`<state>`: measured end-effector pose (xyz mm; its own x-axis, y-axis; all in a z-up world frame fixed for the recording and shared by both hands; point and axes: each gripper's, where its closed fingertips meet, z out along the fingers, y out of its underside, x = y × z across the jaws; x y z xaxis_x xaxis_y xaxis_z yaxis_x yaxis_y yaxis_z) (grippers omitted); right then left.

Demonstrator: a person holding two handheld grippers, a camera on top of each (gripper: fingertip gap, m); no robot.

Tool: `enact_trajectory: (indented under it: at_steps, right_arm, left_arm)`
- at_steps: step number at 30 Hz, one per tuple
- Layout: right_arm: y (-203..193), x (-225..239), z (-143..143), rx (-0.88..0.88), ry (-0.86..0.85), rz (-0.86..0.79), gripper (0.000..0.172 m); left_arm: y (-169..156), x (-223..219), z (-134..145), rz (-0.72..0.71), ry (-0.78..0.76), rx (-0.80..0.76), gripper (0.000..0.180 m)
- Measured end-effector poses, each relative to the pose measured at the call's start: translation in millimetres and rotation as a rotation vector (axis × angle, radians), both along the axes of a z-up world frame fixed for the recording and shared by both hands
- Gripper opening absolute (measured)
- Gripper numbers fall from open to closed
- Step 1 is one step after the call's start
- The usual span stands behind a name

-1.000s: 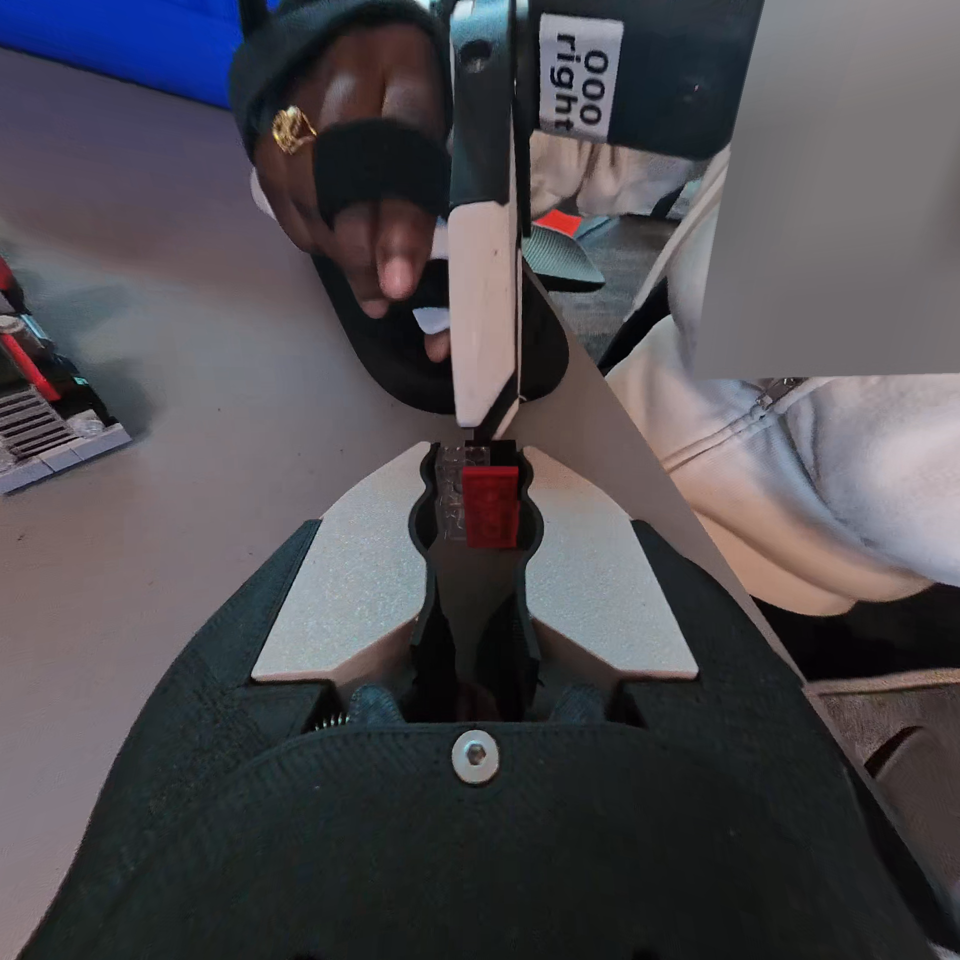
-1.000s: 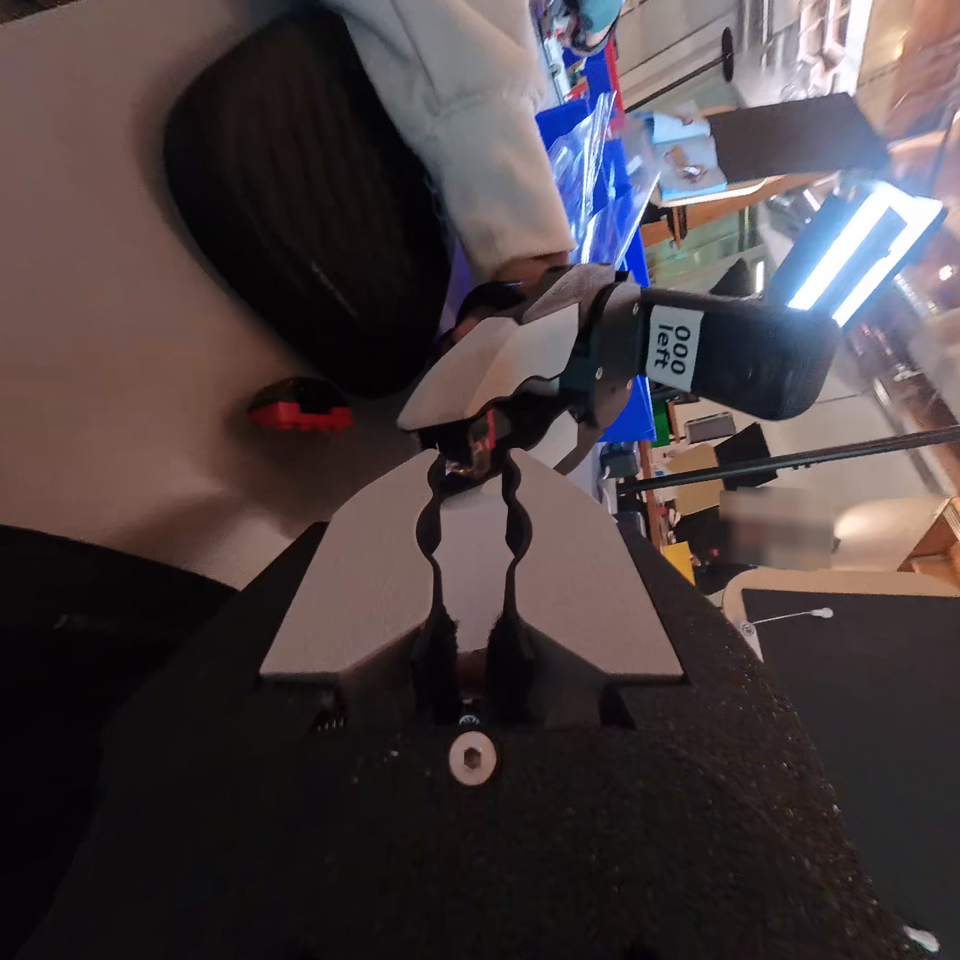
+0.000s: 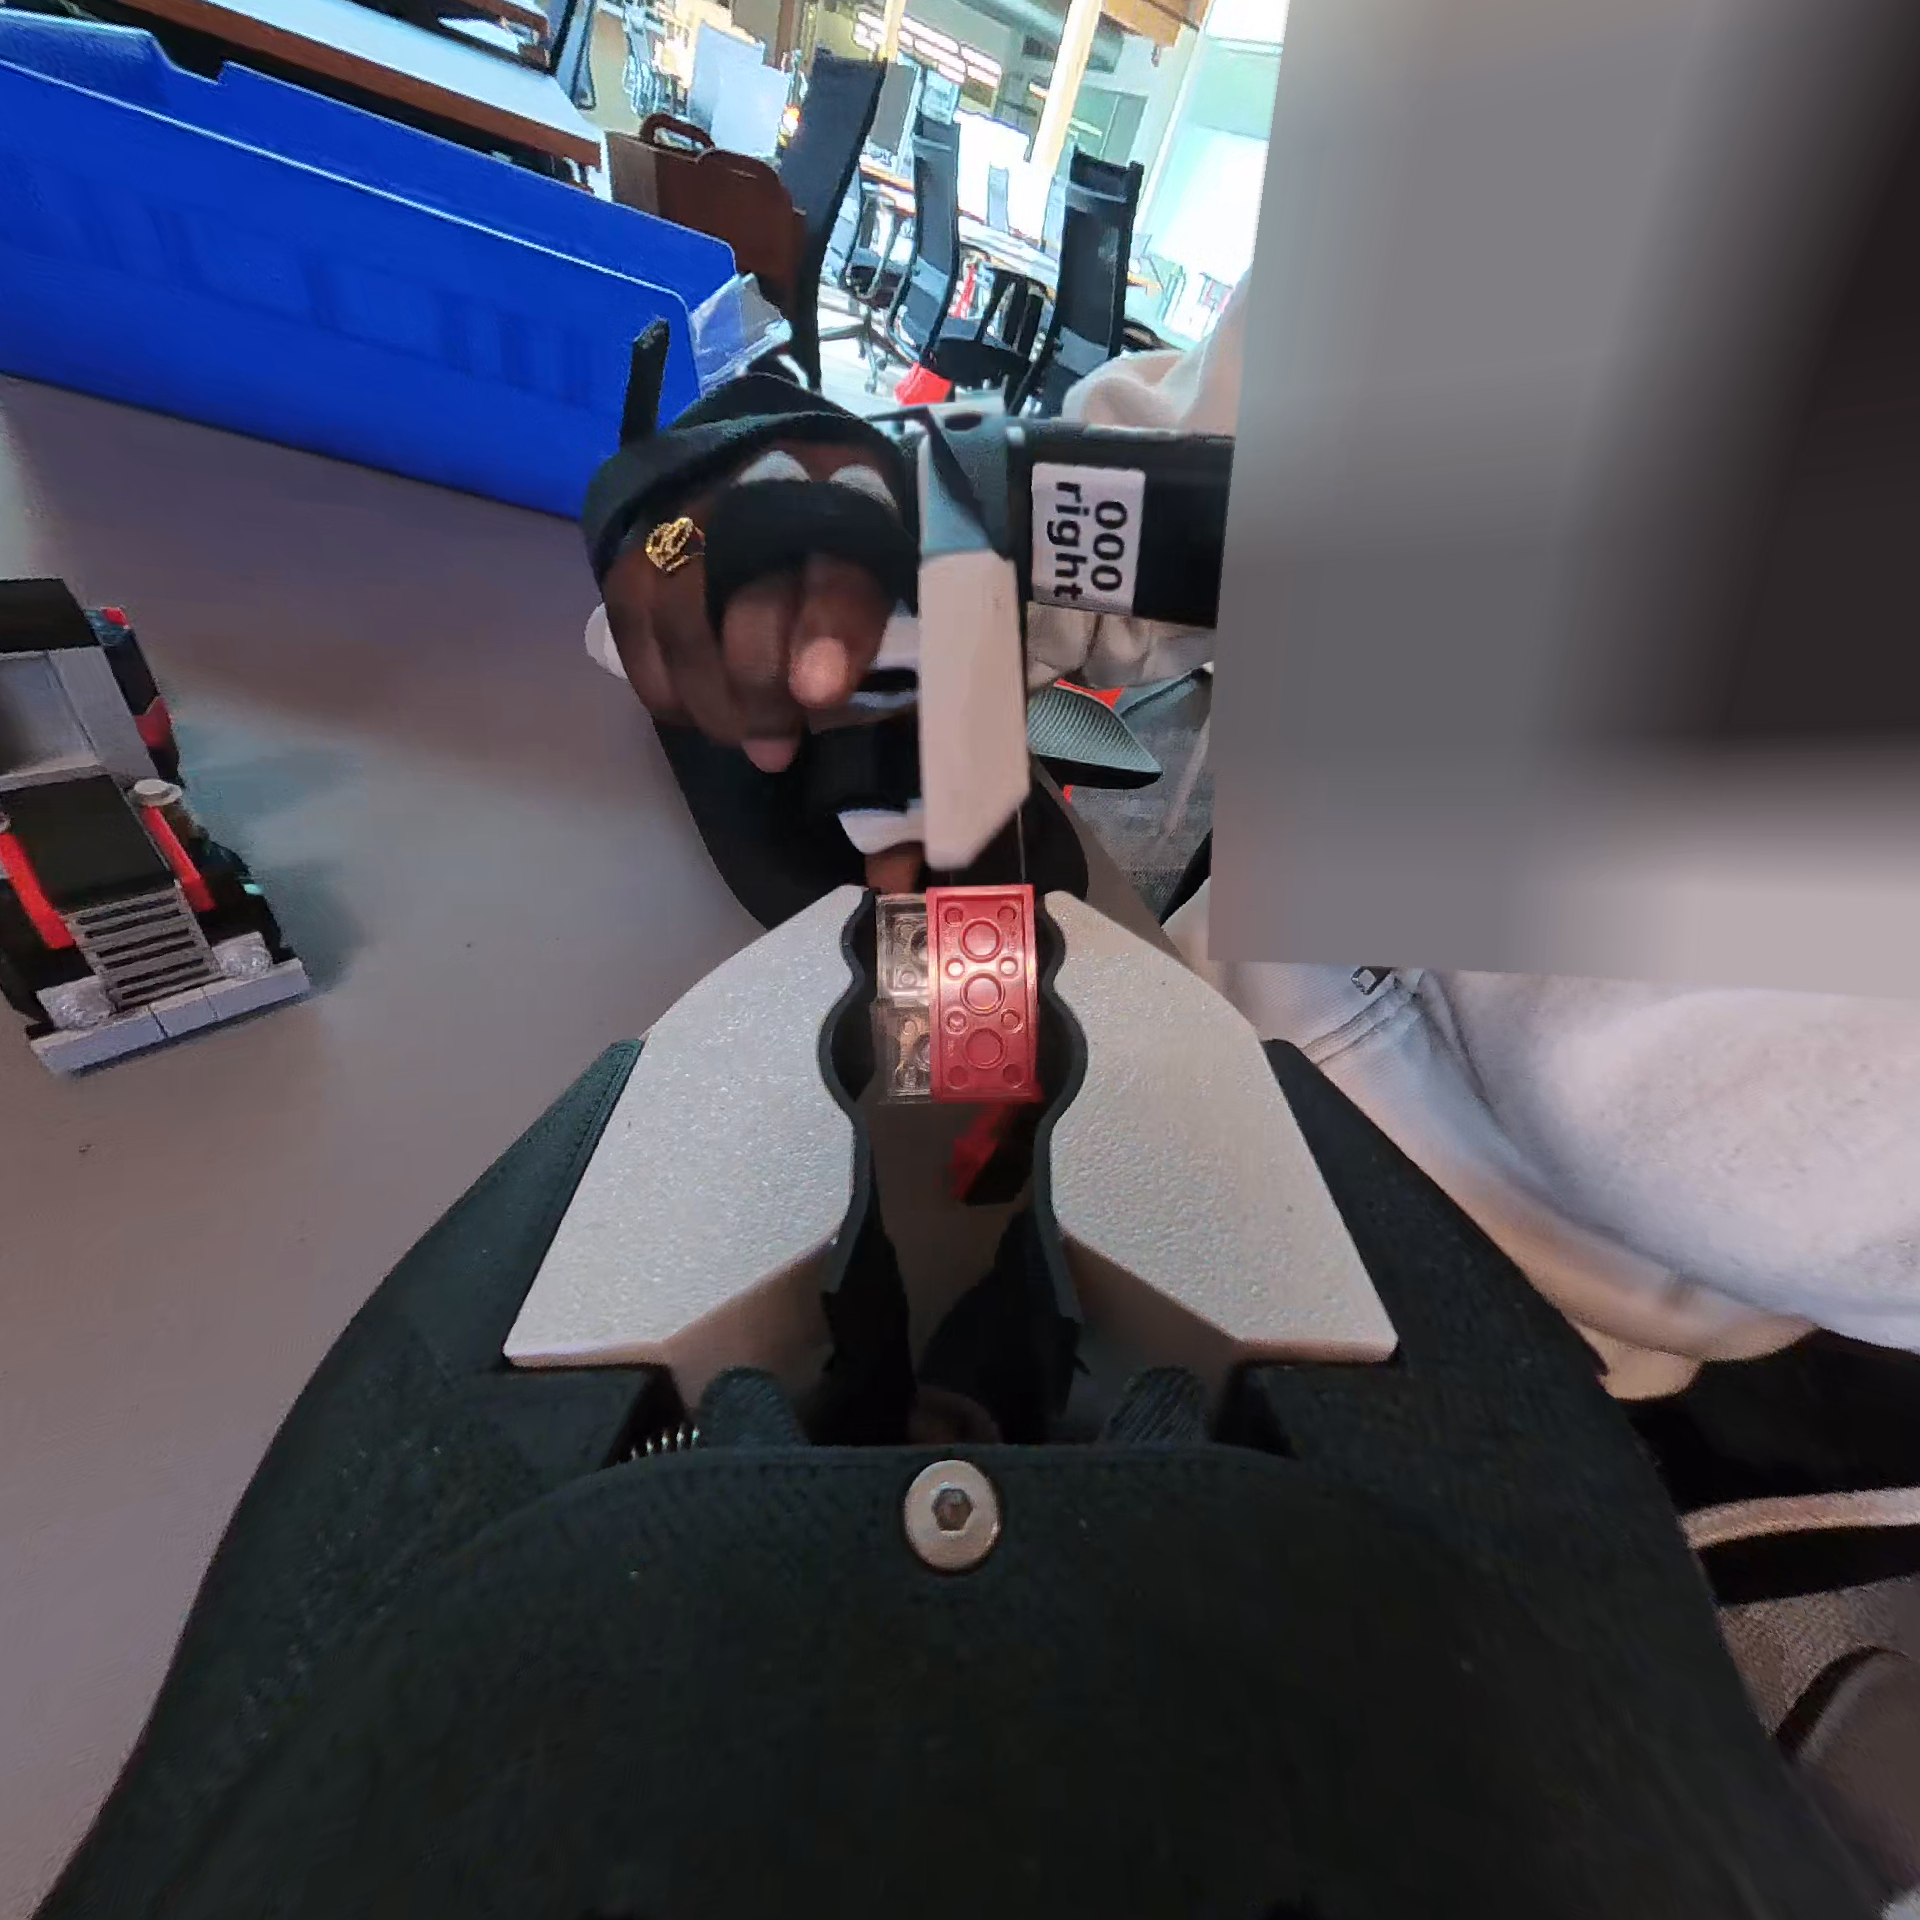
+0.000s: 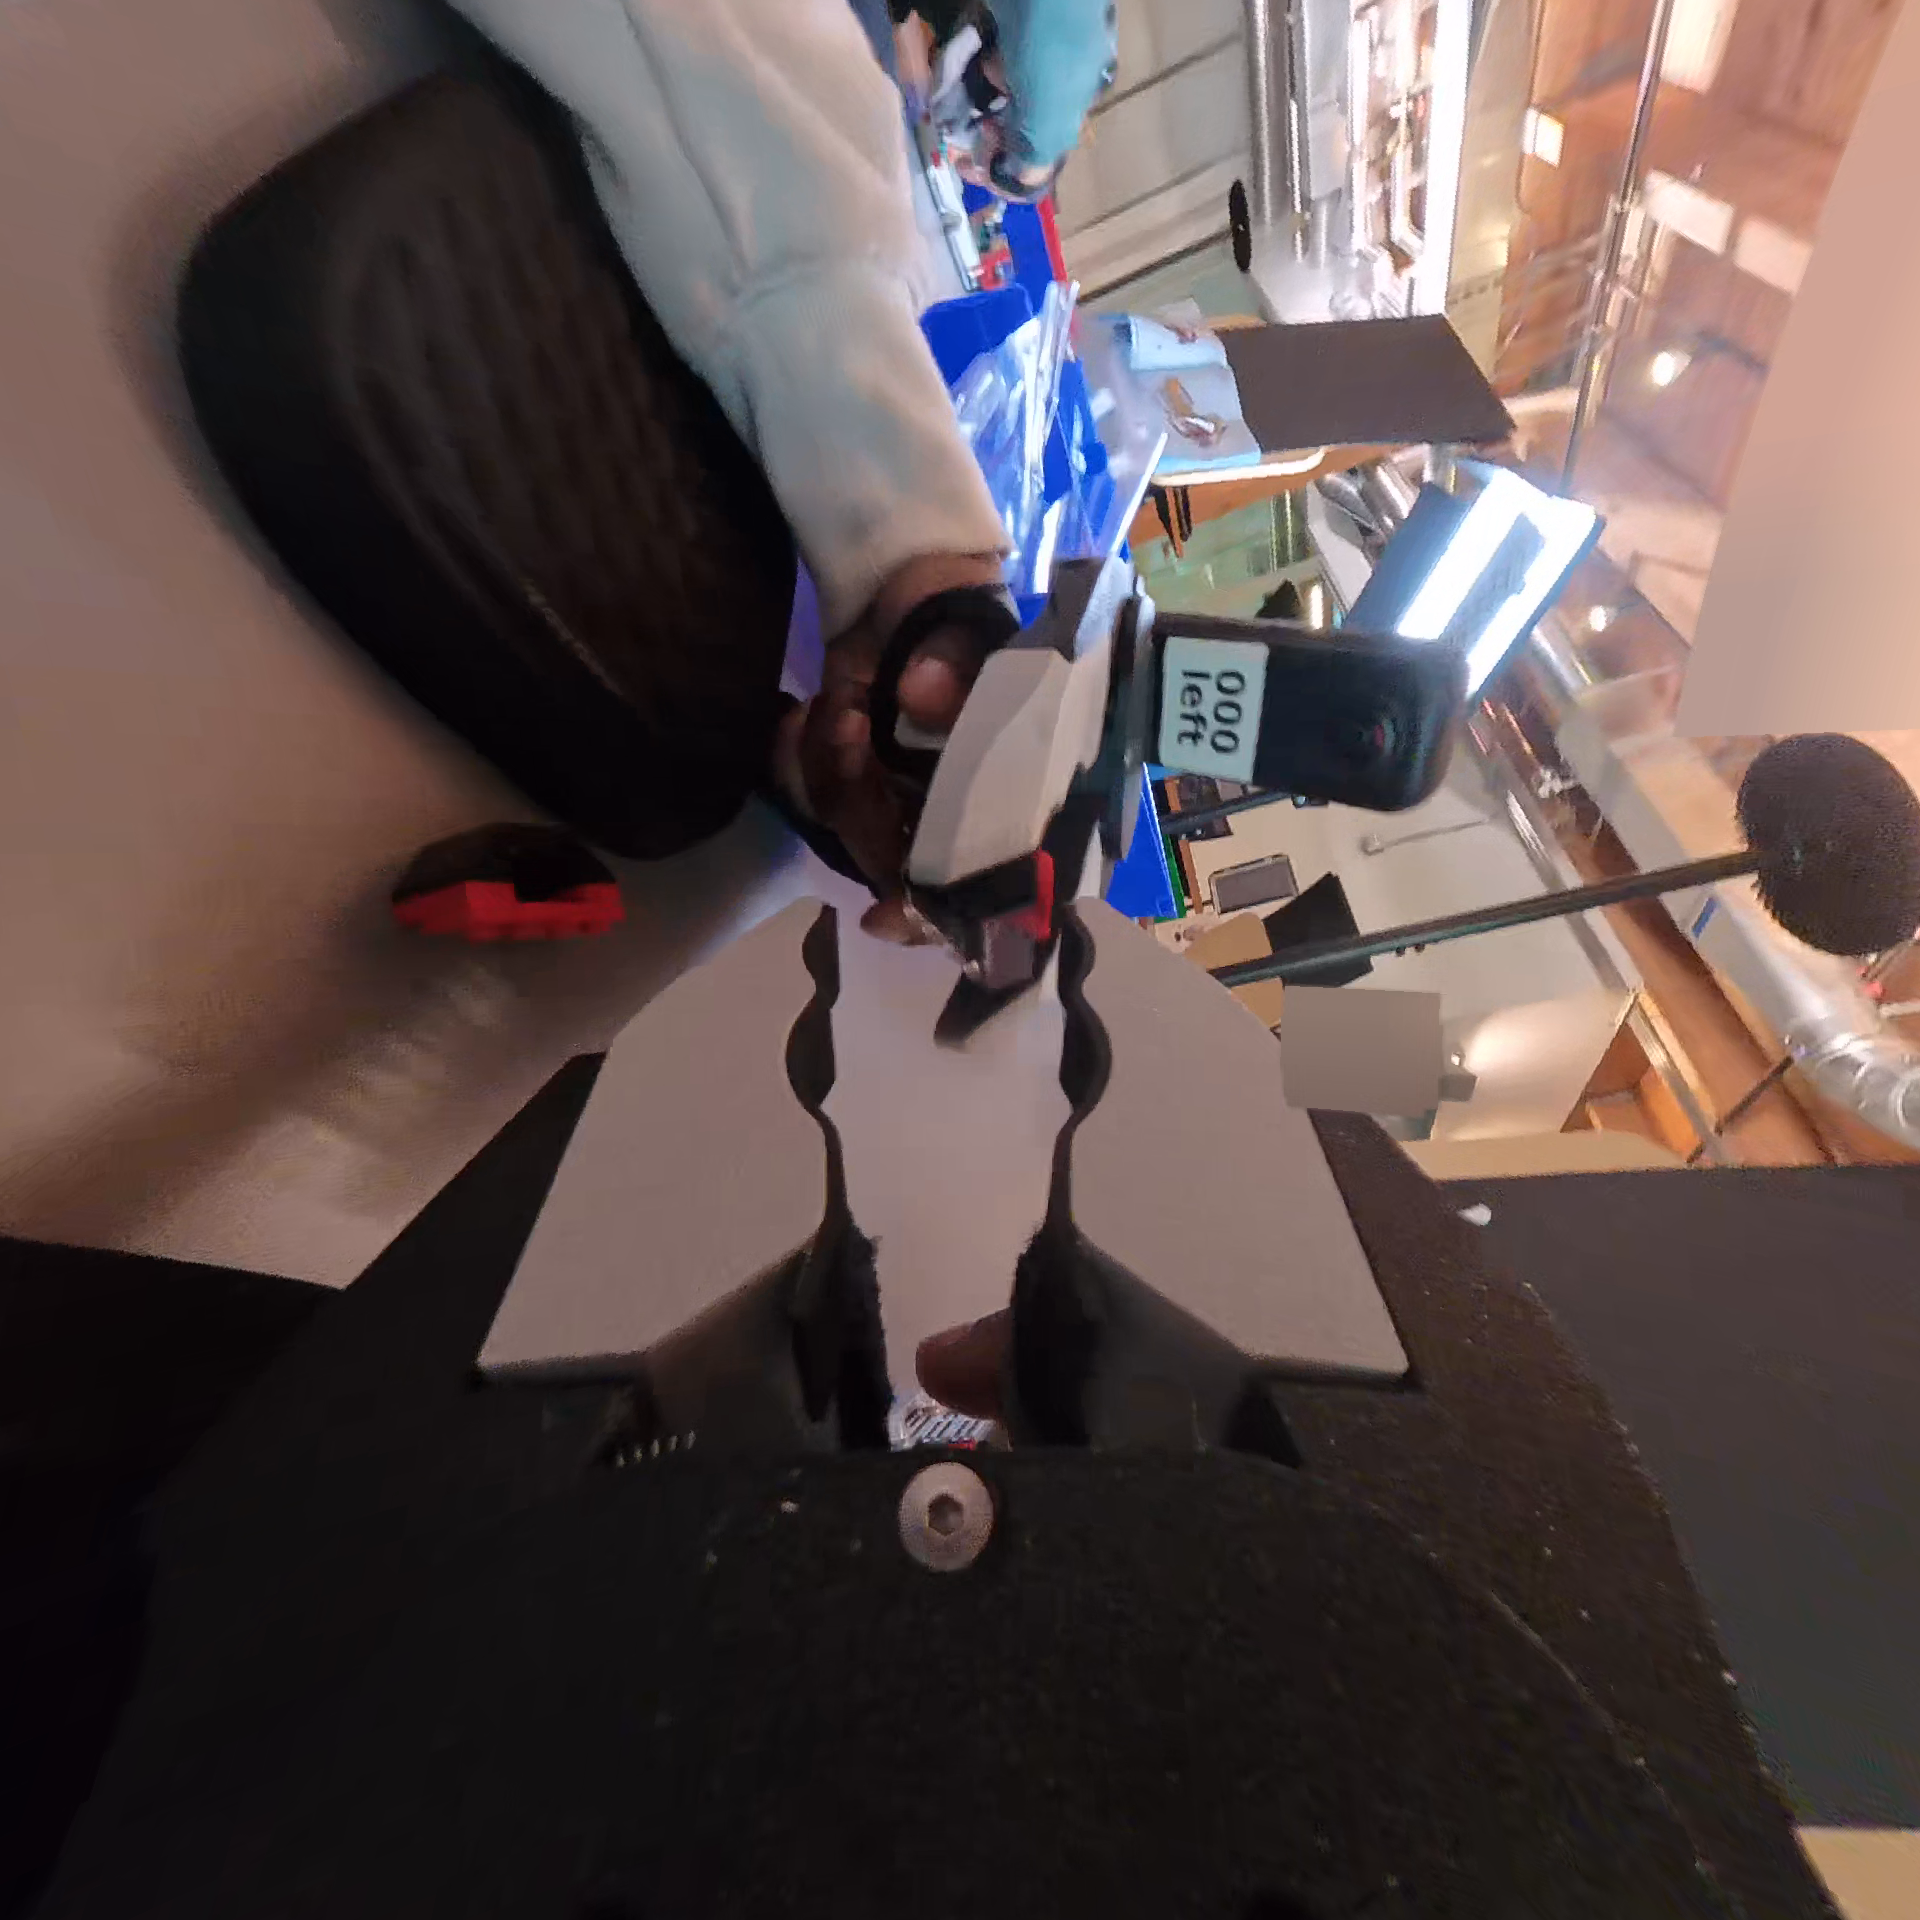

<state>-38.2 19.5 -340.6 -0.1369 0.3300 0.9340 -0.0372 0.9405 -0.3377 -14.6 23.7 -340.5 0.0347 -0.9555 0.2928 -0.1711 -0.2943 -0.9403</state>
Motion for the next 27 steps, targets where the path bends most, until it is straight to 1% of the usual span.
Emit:
enact_trajectory:
  at_steps: [1,2,3,5,7,8,9,10,11,12,13,14,15,17,19,20,21,23,25,27]
  right_arm:
    - [-1,0,0,0.024,0.004,-0.004,0.035]
    - [0,-1,1,0.052,0.014,-0.015,0.026]
    - [1,0,1,0.063,0.006,-0.012,0.022]
    - [0,3,-4,0.036,-0.060,0.012,0.021]
    - [0,8,-9,-0.019,-0.155,0.031,0.021]
    - [2,11,-10,-0.070,-0.201,0.031,0.021]
    - [9,15,-10,-0.122,-0.256,-0.002,0.021]
    - [17,21,-14,-0.179,-0.348,-0.048,0.021]
    - [21,30,-21,-0.240,-0.467,-0.072,0.021]
    - [22,39,-25,-0.270,-0.558,-0.077,0.021]
    - [21,45,-25,-0.247,-0.598,-0.063,0.021]
    - [20,48,-24,-0.188,-0.618,-0.038,0.021]
    - [19,49,-26,-0.120,-0.641,-0.012,0.021]
    - [13,49,-30,0.017,-0.681,0.052,0.021]
    - [10,46,-32,0.137,-0.697,0.099,0.021]
    - [9,45,-32,0.178,-0.707,0.107,0.021]
    - [10,45,-32,0.212,-0.717,0.115,0.021]
    - [6,46,-30,0.226,-0.735,0.153,0.021]
    - [4,47,-33,0.249,-0.772,0.175,0.021]
    - [6,49,-40,0.288,-0.822,0.179,0.021]
  left_arm:
    - [0,2,-1,-0.005,0.011,0.005,0.027]
    - [-1,4,-3,-0.011,0.029,0.004,0.027]
    - [-2,6,-6,-0.018,0.048,0.001,0.027]
    - [-3,7,-11,-0.023,0.086,0.008,0.028]
    - [-2,10,-17,-0.012,0.146,0.042,0.030]
    - [1,11,-19,0.015,0.176,0.080,0.038]
    - [5,10,-21,0.058,0.207,0.131,0.050]
    - [10,10,-19,0.106,0.234,0.192,0.058]
    - [15,10,-16,0.163,0.260,0.261,0.062]
    - [19,11,-12,0.216,0.289,0.339,0.062]
    - [21,13,-8,0.254,0.311,0.413,0.061]
    - [21,17,-6,0.271,0.325,0.462,0.055]
    - [19,22,-8,0.258,0.343,0.474,0.050]
    - [13,32,-17,0.177,0.361,0.401,0.048]
    - [14,36,-19,0.125,0.327,0.307,0.035]
    - [16,35,-17,0.111,0.303,0.277,0.033]
    - [14,35,-16,0.079,0.289,0.248,0.030]
    - [10,34,-21,0.015,0.309,0.205,0.030]
    - [8,36,-28,-0.024,0.333,0.213,0.032]
    - [6,38,-35,-0.054,0.358,0.228,0.027]
